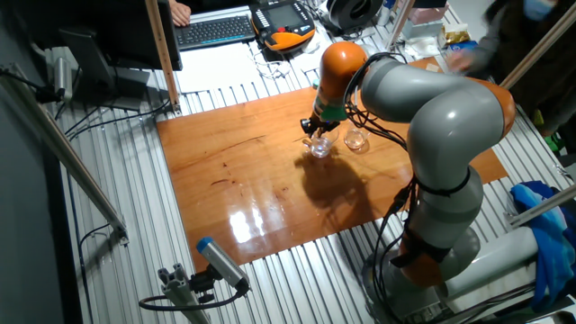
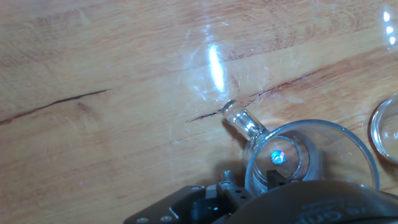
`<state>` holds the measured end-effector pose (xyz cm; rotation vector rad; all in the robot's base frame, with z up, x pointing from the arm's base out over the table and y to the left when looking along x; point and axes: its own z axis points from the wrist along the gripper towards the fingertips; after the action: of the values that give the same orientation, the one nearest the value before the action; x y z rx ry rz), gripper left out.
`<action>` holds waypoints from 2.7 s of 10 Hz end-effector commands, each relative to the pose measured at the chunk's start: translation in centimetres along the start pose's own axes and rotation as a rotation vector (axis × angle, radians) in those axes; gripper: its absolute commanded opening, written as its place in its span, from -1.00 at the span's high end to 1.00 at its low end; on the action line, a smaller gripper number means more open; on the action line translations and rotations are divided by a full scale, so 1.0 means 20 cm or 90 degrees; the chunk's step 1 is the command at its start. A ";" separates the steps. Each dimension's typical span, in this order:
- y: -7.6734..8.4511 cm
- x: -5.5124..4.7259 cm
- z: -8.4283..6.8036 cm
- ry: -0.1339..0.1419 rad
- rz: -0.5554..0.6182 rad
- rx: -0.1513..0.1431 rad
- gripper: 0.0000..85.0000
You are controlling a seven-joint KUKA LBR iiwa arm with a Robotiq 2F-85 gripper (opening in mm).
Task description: Pour the water from one cup into another empty cup
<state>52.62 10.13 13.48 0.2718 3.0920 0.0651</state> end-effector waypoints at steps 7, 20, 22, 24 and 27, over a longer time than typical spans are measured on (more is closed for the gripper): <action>0.00 0.00 0.02 -0.025 -0.027 0.022 0.60; -0.04 0.04 -0.09 -0.022 -0.100 0.016 1.00; -0.05 0.05 -0.13 -0.022 -0.091 -0.003 1.00; -0.08 0.06 -0.18 -0.016 -0.080 -0.021 1.00; -0.13 0.09 -0.26 -0.013 -0.072 -0.024 1.00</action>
<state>50.15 7.72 18.63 0.0939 3.0759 0.1165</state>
